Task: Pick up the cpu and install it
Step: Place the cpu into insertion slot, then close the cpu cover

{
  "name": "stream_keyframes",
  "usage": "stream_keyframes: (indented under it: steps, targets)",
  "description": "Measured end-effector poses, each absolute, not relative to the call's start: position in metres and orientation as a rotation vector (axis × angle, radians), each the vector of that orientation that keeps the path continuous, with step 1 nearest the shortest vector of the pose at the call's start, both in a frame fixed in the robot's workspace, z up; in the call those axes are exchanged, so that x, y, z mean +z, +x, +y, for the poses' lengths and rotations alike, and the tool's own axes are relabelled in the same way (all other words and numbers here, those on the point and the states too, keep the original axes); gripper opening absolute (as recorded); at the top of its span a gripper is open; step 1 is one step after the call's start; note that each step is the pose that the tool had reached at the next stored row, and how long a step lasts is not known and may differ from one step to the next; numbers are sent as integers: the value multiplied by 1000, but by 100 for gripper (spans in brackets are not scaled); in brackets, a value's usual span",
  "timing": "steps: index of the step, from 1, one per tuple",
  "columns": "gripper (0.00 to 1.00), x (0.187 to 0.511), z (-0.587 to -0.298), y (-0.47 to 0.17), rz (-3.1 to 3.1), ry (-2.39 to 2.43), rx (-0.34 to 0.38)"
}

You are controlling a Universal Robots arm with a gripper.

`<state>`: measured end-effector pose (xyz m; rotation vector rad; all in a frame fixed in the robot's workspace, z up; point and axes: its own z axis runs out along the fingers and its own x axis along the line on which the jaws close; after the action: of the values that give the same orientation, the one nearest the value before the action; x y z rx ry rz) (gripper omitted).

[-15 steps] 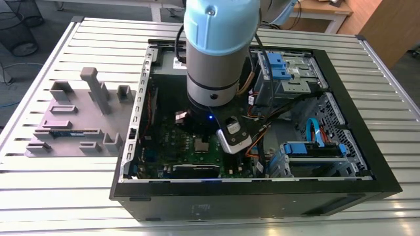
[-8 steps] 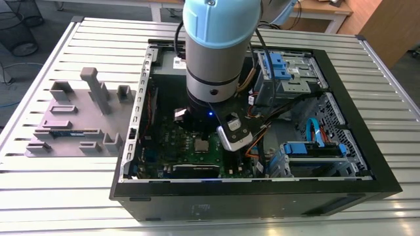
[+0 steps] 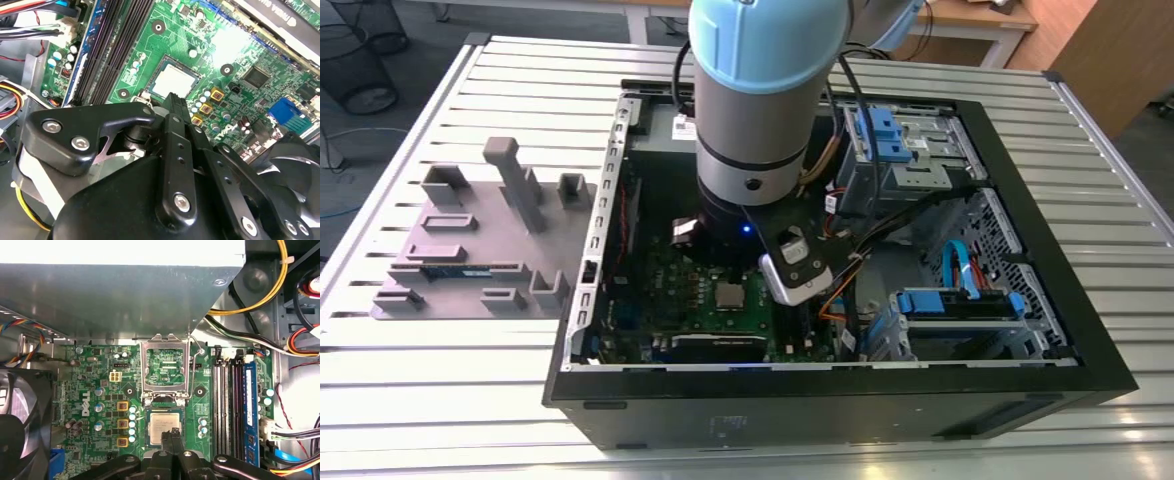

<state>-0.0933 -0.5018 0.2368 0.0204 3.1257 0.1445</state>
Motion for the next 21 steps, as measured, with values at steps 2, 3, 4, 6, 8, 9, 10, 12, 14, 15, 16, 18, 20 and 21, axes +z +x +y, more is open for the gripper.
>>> stream_keyframes:
  steps: [2,3,4,6,8,9,10,12,14,15,16,18,20,21]
  targets:
    - [11,237,-502,-93,3126,20,145]
    - [11,237,-502,-93,3126,20,144]
    - [11,237,-502,-93,3126,20,144]
    - [11,263,-502,-93,3126,20,144]
    - [11,263,-502,-93,3126,20,144]
    - [11,263,-502,-93,3126,20,144]
    - [11,264,-502,-93,3126,20,144]
    - [11,265,-502,-93,3126,20,144]
    - [11,266,-502,-93,3126,20,145]
    - [11,266,-502,-93,3126,20,145]
    - [11,266,-502,-93,3126,20,145]
    - [11,266,-501,-92,3126,20,145]
    - [11,265,-499,-90,3126,20,145]
    - [11,265,-499,-88,3126,18,144]
